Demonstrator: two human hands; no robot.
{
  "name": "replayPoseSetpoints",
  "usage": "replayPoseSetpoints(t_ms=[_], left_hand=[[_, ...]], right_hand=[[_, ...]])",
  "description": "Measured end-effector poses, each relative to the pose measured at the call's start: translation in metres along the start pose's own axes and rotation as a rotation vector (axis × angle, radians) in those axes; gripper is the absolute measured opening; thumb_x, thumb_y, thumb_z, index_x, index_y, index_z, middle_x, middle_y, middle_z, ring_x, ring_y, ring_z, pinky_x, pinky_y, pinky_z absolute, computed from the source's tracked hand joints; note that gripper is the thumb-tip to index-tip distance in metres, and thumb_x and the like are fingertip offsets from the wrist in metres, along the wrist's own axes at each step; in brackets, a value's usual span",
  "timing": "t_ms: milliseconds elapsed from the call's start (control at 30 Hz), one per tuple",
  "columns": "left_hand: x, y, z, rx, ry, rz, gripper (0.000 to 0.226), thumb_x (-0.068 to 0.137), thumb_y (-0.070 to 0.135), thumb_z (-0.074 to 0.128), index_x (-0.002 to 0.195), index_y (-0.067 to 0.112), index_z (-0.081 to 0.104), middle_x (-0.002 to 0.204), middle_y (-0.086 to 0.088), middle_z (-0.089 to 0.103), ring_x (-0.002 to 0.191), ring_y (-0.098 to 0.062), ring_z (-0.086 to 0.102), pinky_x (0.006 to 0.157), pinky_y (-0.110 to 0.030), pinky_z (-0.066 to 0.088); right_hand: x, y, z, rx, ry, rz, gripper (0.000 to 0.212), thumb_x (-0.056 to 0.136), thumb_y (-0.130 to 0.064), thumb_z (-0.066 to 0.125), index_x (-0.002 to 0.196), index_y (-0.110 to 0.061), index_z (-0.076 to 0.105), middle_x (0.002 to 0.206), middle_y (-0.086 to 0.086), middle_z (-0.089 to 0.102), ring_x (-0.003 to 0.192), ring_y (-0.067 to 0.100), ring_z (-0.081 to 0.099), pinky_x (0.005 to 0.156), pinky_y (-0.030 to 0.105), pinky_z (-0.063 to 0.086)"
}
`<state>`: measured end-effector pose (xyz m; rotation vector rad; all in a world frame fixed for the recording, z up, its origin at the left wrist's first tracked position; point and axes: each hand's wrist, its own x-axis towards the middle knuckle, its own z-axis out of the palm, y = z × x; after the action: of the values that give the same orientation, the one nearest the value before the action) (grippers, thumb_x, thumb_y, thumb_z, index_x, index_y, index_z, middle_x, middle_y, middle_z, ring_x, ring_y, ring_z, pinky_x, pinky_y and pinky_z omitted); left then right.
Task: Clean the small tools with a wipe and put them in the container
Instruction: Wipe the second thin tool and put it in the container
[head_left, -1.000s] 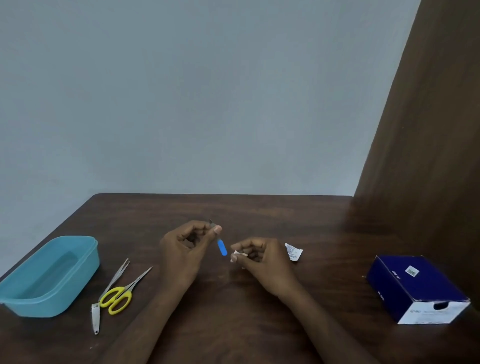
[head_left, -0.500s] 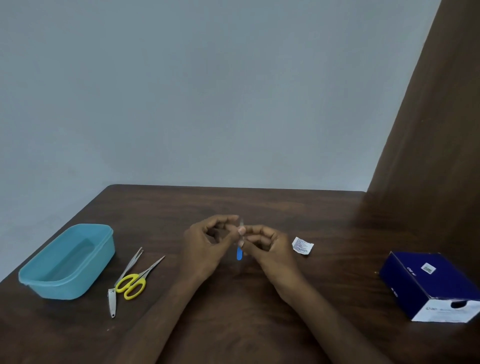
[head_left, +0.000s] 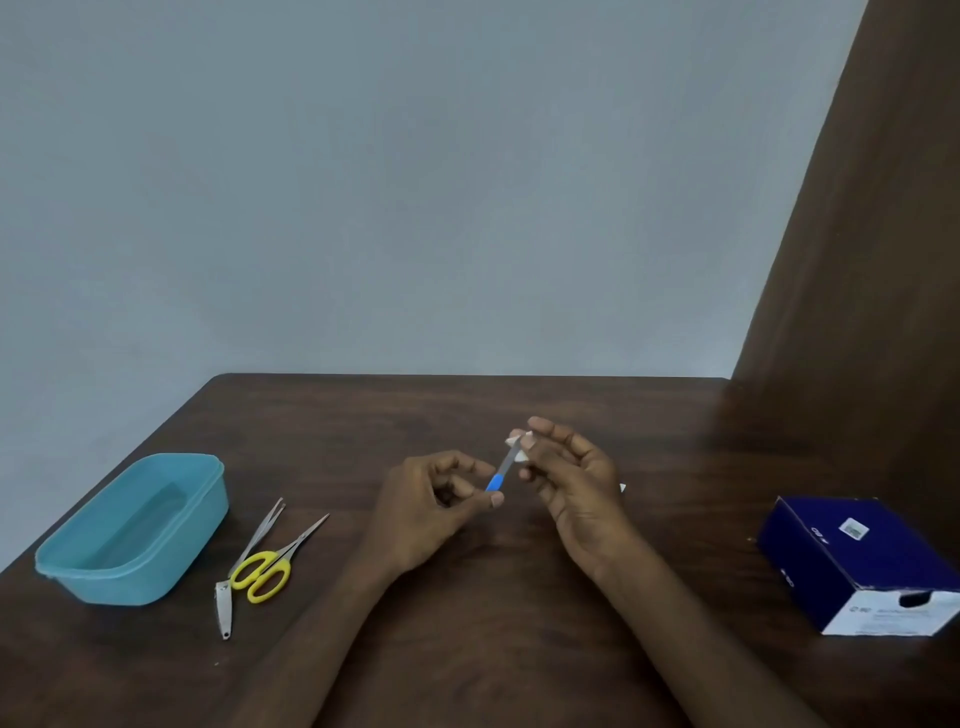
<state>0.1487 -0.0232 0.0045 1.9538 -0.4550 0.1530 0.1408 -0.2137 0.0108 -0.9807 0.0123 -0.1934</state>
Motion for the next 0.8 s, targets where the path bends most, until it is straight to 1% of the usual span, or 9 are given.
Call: replayPoseSetpoints(t_ms=[100,167,233,300,367,567,633,733,800], left_hand=[[0.002,-0.005,0.002,-0.009,0.010,0.005,0.014,0.083,0.031,0.093,0.092,0.027,0.084,0.074,0.006,0.081,0.065,-0.004,0.072,0.067,-0.018,0.054],[0.002,-0.007,0.002,-0.013,0.015,0.014,0.012,0.084,0.032,0.093,0.091,0.027,0.084,0.073,0.006,0.080,0.064,-0.004,0.071,0.067,-0.018,0.054],[0.002,-0.008,0.001,-0.007,0.008,0.026,0.011,0.085,0.031,0.092,0.090,0.027,0.084,0.073,0.007,0.080,0.064,-0.004,0.072,0.066,-0.018,0.053],[0.002,-0.008,0.001,-0.013,0.002,0.042,0.010,0.086,0.030,0.092,0.090,0.026,0.084,0.074,0.006,0.081,0.065,-0.004,0.073,0.066,-0.020,0.054],[0.002,-0.010,0.000,-0.019,-0.009,0.053,0.009,0.086,0.030,0.092,0.088,0.026,0.084,0.075,0.006,0.081,0.066,-0.005,0.072,0.067,-0.023,0.056],[0.001,-0.012,0.002,0.050,0.001,0.053,0.007,0.085,0.033,0.092,0.086,0.031,0.086,0.073,0.009,0.079,0.068,-0.011,0.074,0.065,-0.027,0.055],[0.001,-0.013,0.002,0.067,0.034,0.053,0.007,0.084,0.034,0.092,0.085,0.032,0.086,0.073,0.009,0.079,0.069,-0.015,0.075,0.066,-0.031,0.058],[0.001,-0.013,0.000,0.058,0.060,0.062,0.008,0.084,0.033,0.093,0.084,0.030,0.085,0.073,0.008,0.079,0.068,-0.015,0.075,0.067,-0.033,0.058],[-0.001,-0.010,-0.001,0.035,0.070,0.069,0.008,0.085,0.030,0.093,0.084,0.028,0.085,0.074,0.004,0.078,0.068,-0.016,0.073,0.067,-0.032,0.057]], right_hand=[[0.004,-0.007,-0.006,0.017,0.090,-0.120,0.020,0.091,0.008,0.071,0.105,-0.006,0.073,0.095,0.008,0.082,0.083,0.013,0.076,0.067,0.023,0.059],[0.004,-0.005,-0.010,-0.225,0.102,-0.291,0.018,0.087,0.003,0.080,0.097,-0.010,0.077,0.093,0.006,0.083,0.084,0.014,0.078,0.072,0.028,0.061],[0.000,0.002,-0.011,-0.479,0.022,-0.421,0.016,0.082,-0.003,0.088,0.088,-0.015,0.081,0.092,0.005,0.082,0.086,0.020,0.079,0.077,0.037,0.063],[-0.002,0.010,-0.011,-0.648,-0.053,-0.469,0.015,0.080,-0.010,0.092,0.085,-0.020,0.083,0.092,0.002,0.079,0.082,0.023,0.078,0.075,0.044,0.064],[-0.001,0.014,-0.009,-0.743,-0.045,-0.492,0.017,0.080,-0.013,0.093,0.084,-0.027,0.084,0.095,0.001,0.071,0.076,0.023,0.074,0.071,0.047,0.063],[0.005,0.005,-0.016,-0.707,0.243,-0.552,0.018,0.085,-0.022,0.090,0.085,-0.034,0.077,0.096,-0.006,0.078,0.078,0.016,0.076,0.073,0.048,0.063],[0.003,0.003,-0.015,-0.670,0.177,-0.601,0.019,0.085,-0.017,0.090,0.084,-0.032,0.078,0.095,-0.006,0.076,0.080,0.020,0.076,0.074,0.045,0.064],[-0.003,0.007,-0.007,-0.706,0.040,-0.613,0.018,0.081,-0.011,0.092,0.083,-0.025,0.081,0.094,-0.006,0.070,0.075,0.018,0.073,0.070,0.032,0.061],[0.001,0.010,-0.009,-0.707,0.120,-0.553,0.016,0.081,-0.016,0.092,0.083,-0.027,0.081,0.096,-0.008,0.073,0.076,0.014,0.074,0.072,0.034,0.061]])
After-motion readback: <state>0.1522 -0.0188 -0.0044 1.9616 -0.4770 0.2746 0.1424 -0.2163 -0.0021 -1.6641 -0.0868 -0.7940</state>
